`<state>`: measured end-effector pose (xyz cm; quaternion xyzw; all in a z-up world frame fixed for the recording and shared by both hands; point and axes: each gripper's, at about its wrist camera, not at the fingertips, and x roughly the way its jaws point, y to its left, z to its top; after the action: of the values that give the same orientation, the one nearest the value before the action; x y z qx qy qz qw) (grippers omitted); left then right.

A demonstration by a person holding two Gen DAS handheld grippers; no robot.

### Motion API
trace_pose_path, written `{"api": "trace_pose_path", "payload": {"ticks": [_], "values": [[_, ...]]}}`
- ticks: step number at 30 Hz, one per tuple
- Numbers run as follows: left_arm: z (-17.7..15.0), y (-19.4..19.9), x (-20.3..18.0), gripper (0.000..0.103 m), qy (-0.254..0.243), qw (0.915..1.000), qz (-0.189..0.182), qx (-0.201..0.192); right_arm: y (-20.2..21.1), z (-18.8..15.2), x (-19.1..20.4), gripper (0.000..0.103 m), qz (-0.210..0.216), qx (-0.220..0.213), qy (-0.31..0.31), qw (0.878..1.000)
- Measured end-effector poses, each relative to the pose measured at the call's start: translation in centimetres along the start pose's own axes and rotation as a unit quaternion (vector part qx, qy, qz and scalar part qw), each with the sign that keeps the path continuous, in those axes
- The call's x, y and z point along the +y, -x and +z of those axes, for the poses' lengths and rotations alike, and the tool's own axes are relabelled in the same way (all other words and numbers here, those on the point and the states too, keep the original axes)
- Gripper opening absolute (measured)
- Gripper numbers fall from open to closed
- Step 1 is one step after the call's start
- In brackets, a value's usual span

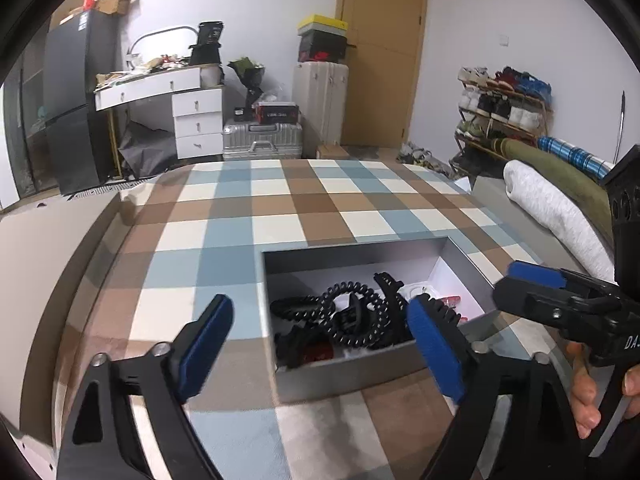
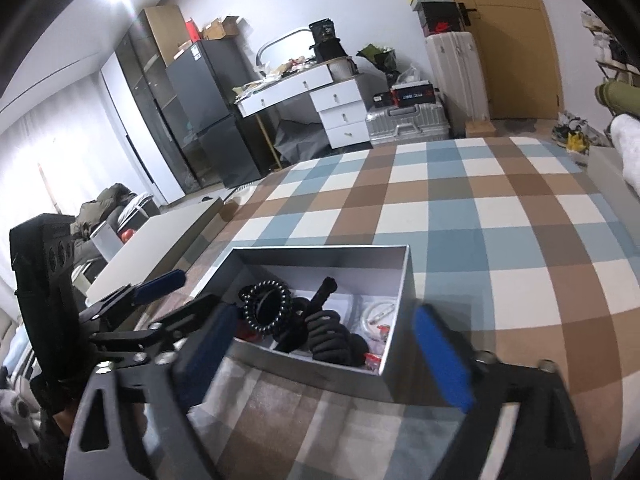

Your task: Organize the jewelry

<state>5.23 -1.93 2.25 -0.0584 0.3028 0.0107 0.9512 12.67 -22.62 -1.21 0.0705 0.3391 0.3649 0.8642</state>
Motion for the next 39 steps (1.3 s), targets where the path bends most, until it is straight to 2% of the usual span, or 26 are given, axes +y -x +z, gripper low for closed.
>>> {"api": "trace_pose_path", "payload": {"ticks": [1,5,8,14,22,32,39], "values": [[-0.2,0.3,0.2,0.102,0.006,1.0000,0.001,-0.003,0.1,-0.1,0.0,0.103,-0.005,-0.001,0.001,1.000],[-1.0,1.2,0.5,0.102,0.011,0.9997,0.001,-0.022,0.5,-0.3,0.5,0.103,-0.029,-0.012,0.020,0.999],[-1.5,1.7,0.6,0.102,0.004,0.9992,0.010,-0.038,0.8,-0.9,1.1,0.103,-0.026,-0.021,0.040,0.999],[-2.0,1.6,1.3,0.102,0.012,0.9987,-0.003,-0.050,1.3,-2.4,2.1,0.103,-0.033,-0.058,0.081,0.994],[-2.3,1.8,1.0,0.102,-0.013,0.9976,0.007,-0.067,1.3,-3.0,2.1,0.103,-0.034,-0.097,0.089,0.991],[-2.6,2.0,0.5,0.102,-0.029,0.9970,0.013,-0.070,1.1,-2.9,1.9,0.103,-0.036,-0.094,0.084,0.991],[-2.6,1.9,0.8,0.102,-0.019,0.9976,0.010,-0.067,0.9,-2.9,1.8,0.103,-0.036,-0.093,0.085,0.991]]}}
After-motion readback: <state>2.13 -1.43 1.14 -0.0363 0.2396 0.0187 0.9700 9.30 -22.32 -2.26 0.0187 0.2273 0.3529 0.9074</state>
